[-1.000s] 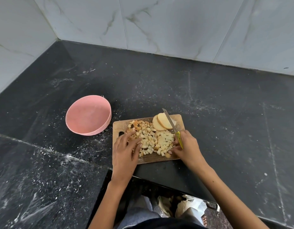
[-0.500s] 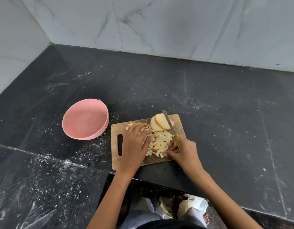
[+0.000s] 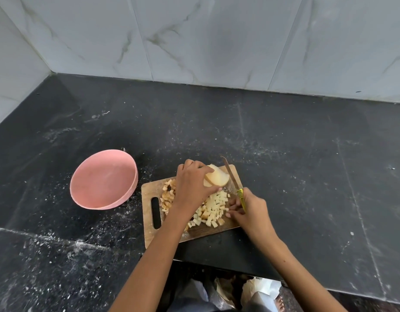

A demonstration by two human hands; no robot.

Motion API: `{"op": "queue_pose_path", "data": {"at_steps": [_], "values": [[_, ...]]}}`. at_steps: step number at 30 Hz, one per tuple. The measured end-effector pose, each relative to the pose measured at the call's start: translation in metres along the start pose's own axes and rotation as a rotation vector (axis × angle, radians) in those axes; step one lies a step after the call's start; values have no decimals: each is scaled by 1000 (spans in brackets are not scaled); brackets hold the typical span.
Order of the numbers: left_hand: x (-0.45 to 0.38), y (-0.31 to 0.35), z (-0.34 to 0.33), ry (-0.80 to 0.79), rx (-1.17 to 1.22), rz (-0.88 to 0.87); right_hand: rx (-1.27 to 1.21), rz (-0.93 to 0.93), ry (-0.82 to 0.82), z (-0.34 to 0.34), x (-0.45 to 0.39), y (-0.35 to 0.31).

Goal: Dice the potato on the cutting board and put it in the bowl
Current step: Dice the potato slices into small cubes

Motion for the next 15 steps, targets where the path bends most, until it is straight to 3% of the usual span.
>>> {"op": "queue_pose_path", "data": {"at_steps": [7, 15], "values": [[-3, 7, 1, 76, -74, -21, -117, -23, 173, 31, -3, 12], [-2, 7, 8, 100, 83, 23, -122, -28, 246, 34, -11, 11]]}}
Point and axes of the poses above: each hand's wrist, its own x-axis away from the middle knuckle, its own z-axis out of the back of the hand, y = z × x, the point moved 10 cm from there along -x, towards the middle knuckle, and after that the axes turned 4 degrees about x, right-handed, at the moved point
